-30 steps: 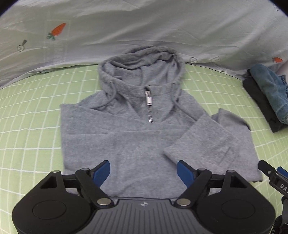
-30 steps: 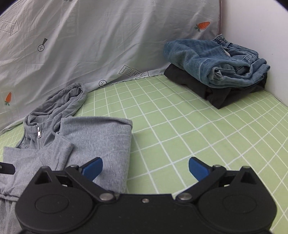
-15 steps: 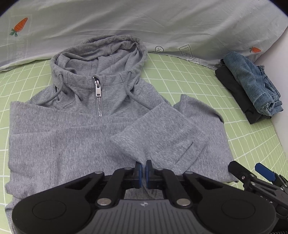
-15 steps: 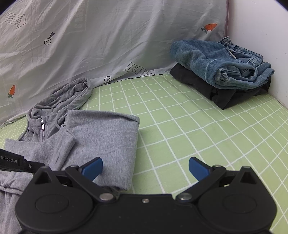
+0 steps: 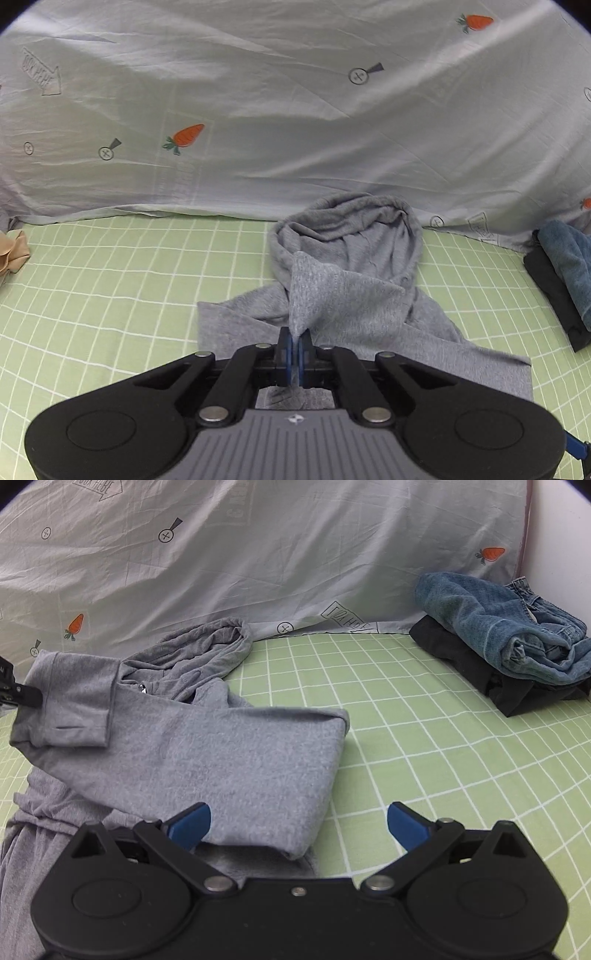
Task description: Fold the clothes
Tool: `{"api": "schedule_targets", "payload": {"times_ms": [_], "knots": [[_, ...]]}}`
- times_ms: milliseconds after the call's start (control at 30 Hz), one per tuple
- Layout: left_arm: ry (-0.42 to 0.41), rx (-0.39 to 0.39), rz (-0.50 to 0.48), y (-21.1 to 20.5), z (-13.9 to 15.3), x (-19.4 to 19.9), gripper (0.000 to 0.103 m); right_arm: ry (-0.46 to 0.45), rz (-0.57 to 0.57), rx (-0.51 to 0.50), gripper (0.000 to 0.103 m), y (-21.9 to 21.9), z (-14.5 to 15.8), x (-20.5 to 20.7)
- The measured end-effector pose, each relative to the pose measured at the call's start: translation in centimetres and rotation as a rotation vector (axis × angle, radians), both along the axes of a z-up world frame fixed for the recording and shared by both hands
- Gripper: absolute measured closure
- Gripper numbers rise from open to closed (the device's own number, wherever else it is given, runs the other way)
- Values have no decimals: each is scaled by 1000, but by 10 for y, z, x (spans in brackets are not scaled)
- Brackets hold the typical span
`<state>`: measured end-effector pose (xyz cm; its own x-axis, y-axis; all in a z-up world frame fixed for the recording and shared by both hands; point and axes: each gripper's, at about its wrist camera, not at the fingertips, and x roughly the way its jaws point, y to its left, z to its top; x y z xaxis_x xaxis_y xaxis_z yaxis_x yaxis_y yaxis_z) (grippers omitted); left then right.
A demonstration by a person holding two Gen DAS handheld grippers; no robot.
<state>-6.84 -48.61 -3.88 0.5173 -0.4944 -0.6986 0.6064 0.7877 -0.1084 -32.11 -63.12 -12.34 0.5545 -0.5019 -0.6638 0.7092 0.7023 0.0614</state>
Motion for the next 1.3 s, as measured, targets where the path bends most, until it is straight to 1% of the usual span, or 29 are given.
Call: {"api": "schedule_targets", "payload": {"times_ms": [133,233,300,367,433,533,600,667,733,833,867,967,1033,1100,1133,1167,1200,1233,1300], "knots": [[-28,-28,90,26,13,16,99,87,19,-68,0,6,-5,10],[-28,-52,142,43,19,26,99,157,47,-131,0,10,-11,20],[-33,-59,180,54,21,32,99,181,62,-167,0,12,-12,26],[-38,-62,221,64,24,38,99,205,61,-180,0,11,-12,30],[-46,-60,255,75,26,44,99,231,48,-193,0,9,-13,32],[-50,-30,296,88,21,51,99,289,11,-235,0,7,-17,35],[-15,-2,321,95,7,54,99,315,-37,-233,0,1,-18,32],[31,28,344,102,-9,57,99,312,-60,-197,0,-5,-20,27],[78,58,368,108,-26,59,99,303,-53,-171,0,-7,-19,25],[147,103,403,118,-52,63,98,256,-38,-136,0,-5,-11,22],[171,117,415,121,-60,64,97,234,-34,-124,0,-4,-7,21],[241,162,449,131,-85,68,94,123,-25,-79,0,-1,13,16],[257,173,456,135,-91,70,92,60,-16,-44,1,-3,21,18],[264,170,458,136,-91,72,92,20,9,19,9,-13,18,29],[266,167,457,137,-91,72,92,7,20,51,22,-18,15,35],[264,168,453,138,-91,72,92,-7,29,85,40,-24,12,42],[259,174,445,136,-91,72,92,-25,30,123,48,-31,7,49],[253,181,436,134,-91,72,92,-42,31,162,55,-38,3,55],[243,191,425,133,-91,72,92,-78,34,240,56,-52,-7,69]]}}
